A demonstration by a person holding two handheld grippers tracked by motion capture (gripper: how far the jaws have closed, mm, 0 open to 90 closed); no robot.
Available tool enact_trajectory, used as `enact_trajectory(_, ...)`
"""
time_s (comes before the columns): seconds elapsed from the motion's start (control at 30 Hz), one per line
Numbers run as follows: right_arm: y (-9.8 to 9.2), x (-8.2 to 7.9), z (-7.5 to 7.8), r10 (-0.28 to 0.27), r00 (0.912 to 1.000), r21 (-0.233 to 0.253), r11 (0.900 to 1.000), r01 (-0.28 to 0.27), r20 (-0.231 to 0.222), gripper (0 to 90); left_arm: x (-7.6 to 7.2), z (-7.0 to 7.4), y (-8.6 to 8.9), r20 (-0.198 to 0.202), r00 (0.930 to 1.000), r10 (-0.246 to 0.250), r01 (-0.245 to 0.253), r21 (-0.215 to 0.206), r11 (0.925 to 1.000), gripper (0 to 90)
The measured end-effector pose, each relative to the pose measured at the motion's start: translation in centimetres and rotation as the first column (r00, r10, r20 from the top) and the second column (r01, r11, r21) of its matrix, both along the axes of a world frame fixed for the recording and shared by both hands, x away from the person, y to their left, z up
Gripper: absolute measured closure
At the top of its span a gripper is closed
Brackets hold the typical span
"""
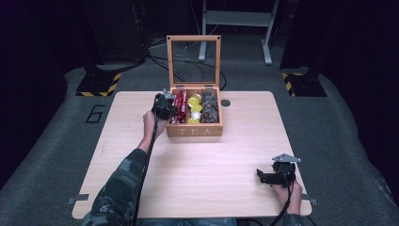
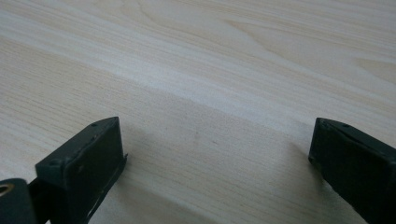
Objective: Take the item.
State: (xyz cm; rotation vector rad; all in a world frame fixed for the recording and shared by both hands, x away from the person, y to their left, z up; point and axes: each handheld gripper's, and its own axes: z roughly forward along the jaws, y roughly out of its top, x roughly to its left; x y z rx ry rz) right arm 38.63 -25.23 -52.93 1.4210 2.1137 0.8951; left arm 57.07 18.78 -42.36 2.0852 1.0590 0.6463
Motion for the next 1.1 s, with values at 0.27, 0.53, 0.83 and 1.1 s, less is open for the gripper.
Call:
enact_trajectory(0.27,0.0,0.0,0.0,-0.002,1.0000,0.001,1.000,0.002,0.000,2.4,-0.8,1.1,0.1,0.026,0.9995,-0.017,0.017,-0.010,0.9998,89.6)
enact_trajectory(0.53,0.0,0.0,0.0,0.000,1.0000,0.000,1.000,0.000,0.000,2.4,-1.7,2.2,0.4,0.074,0.9970,-0.020,0.023,-0.029,0.9993,89.7)
enact_trajectory(0.83,0.0,0.0,0.0,-0.004,1.0000,0.003,1.000,0.004,0.002,2.6,-2.4,3.3,0.9,0.101,0.9946,-0.024,0.028,-0.035,0.9990,89.7)
enact_trajectory(1.1,0.0,0.0,0.0,-0.003,1.0000,0.003,1.000,0.003,0.001,2.7,-3.3,4.4,1.6,0.143,0.9896,-0.017,0.025,-0.052,0.9983,89.7)
